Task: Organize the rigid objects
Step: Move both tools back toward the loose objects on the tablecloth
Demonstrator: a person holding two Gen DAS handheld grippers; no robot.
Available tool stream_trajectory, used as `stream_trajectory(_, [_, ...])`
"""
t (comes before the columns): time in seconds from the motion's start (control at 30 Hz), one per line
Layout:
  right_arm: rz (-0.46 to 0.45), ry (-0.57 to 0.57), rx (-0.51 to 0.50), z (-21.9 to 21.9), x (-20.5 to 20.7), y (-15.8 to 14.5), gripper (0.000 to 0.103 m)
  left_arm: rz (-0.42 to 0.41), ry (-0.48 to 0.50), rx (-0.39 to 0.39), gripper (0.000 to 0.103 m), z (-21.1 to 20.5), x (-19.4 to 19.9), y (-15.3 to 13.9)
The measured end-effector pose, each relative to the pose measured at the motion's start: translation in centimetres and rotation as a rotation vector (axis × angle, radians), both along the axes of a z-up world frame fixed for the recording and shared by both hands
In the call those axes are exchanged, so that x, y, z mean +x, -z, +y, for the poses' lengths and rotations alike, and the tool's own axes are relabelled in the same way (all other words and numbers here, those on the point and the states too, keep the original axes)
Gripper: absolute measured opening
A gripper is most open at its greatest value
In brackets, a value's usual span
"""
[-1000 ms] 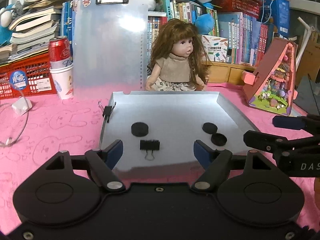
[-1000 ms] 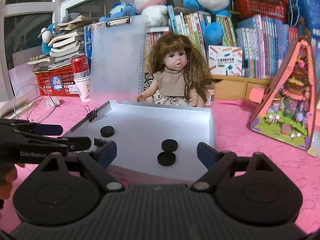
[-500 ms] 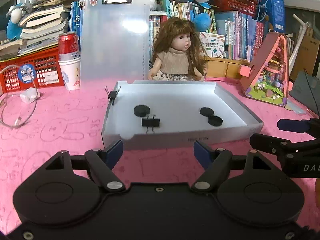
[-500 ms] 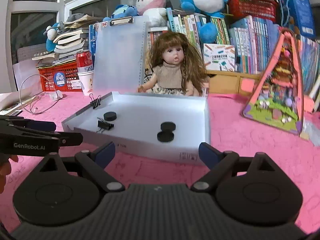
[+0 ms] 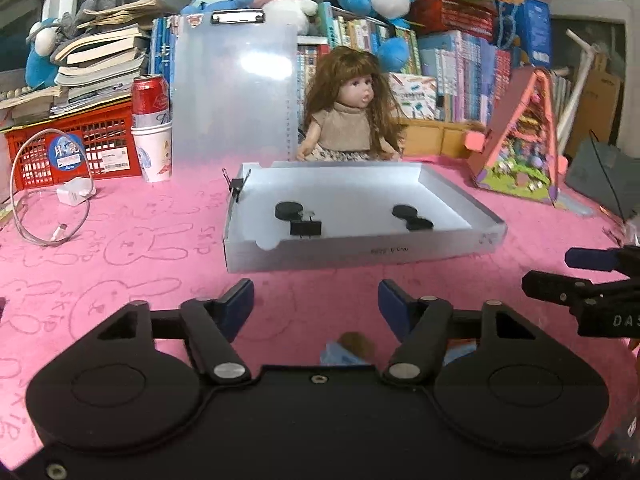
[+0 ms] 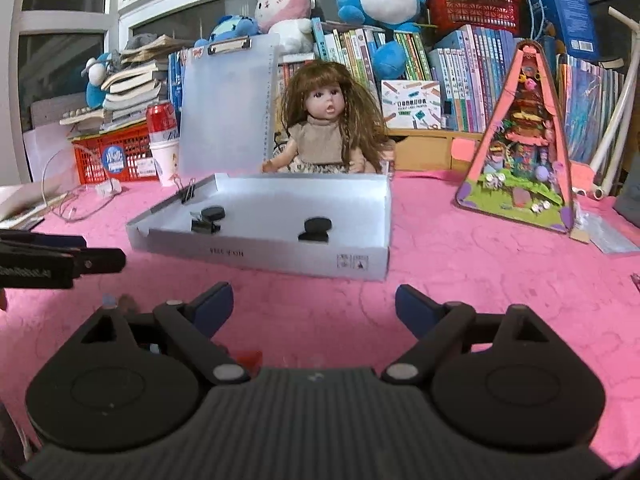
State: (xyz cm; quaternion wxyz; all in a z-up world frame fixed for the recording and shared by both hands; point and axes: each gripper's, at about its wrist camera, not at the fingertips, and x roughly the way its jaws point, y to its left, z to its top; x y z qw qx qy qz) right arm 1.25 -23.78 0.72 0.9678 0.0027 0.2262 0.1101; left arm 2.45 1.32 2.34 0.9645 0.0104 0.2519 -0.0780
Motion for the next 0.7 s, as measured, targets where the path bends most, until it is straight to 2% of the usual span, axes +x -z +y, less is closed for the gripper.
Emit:
stream_trajectory(0.2, [0.049, -0.027, -0.041, -0.2, -1.1, 0.8, 0.074, 0.055, 0.069, 0.014, 0.049, -0.2, -1.4, 0.6])
stream_trajectory(0.33, [0.062, -0.050, -0.050, 0.0, -1.5, 1.1, 0.066, 0.083, 0.082, 0.026, 0.041, -0.5, -1.7, 1.3])
stream_trajectory(0.5, [0.072, -0.065, -0.064, 0.4, -1.5, 1.5, 0.057, 0.101, 0.092, 0.037, 0.039, -0.7, -1.7, 1.9])
stream_trajectory(0.7, [0.078, -0.078, -0.078, 0.9, -1.3, 1.9, 0.056, 0.114, 0.080, 0.052, 0.039, -0.8, -1.3, 2.4])
